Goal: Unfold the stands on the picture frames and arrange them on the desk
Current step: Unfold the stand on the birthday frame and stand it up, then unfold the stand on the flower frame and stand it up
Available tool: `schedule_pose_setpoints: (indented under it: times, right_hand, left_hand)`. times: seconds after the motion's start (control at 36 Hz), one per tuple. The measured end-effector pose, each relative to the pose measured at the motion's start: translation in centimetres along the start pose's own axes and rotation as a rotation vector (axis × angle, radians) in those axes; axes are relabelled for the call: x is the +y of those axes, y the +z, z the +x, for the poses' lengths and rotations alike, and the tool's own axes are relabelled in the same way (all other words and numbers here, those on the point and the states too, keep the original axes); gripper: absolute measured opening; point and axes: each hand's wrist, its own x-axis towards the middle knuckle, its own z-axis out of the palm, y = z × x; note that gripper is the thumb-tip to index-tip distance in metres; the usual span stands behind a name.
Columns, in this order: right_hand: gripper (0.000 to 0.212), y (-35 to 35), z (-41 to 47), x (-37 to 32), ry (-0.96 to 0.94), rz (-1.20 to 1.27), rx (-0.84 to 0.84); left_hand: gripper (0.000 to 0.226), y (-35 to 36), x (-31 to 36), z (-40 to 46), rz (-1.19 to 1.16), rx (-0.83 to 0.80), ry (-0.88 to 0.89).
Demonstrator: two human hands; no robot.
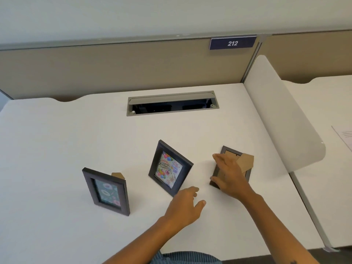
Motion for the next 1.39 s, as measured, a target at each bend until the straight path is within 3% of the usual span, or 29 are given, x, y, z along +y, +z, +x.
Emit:
schedule_pose_setpoints:
  times: [0.08,0.22,0.42,0.58,0.67,0.75,0.86,1.03,1.14,1.39]
  right_hand:
    - [0.070,-1.0,-1.7,1.9,0.138,0.045,0.073]
    - [0.077,-1.0,-4.5,3.5,0.476,0.151,0.190]
    - [0.085,0.7,-7.1,2.7,0.627,0.261,0.197]
    - [0.060,1.4,-7.5,1.1,0.585,0.433,0.267]
    - [0.070,1.5,-7.2,0.2,0.629,0.541,0.325]
    - [0.085,1.7,-6.9,0.0,0.689,0.635,0.348]
    - [0.089,1.6,-6.9,0.2,0.719,0.704,0.376]
    - [0.094,0.7,-8.0,0.2,0.674,0.642,0.369]
    - [0.089,0.1,-8.8,0.2,0.598,0.551,0.409]
    - [0.045,-1.1,-9.6,1.2,0.383,0.332,0.661]
  left_hand:
    - [0.067,0.9,0.9,0.9,-0.032,-0.018,0.018]
    - [0.081,2.3,2.5,2.9,-0.031,-0.045,0.015]
    - [0.089,4.0,4.2,5.3,-0.116,-0.089,-0.055]
    - [0.078,4.9,5.0,6.3,-0.241,-0.049,-0.079]
    - [0.072,5.1,5.7,6.6,-0.376,0.007,-0.118]
    - [0.082,5.0,6.2,7.0,-0.458,0.005,-0.167]
    - [0.079,4.8,6.5,7.0,-0.540,0.015,-0.163]
    - [0.049,4.3,6.6,6.8,-0.527,0.056,-0.068]
    - [0.051,3.7,7.1,6.2,-0.503,0.089,-0.022]
    - [0.049,2.7,7.9,5.4,-0.336,0.173,0.116]
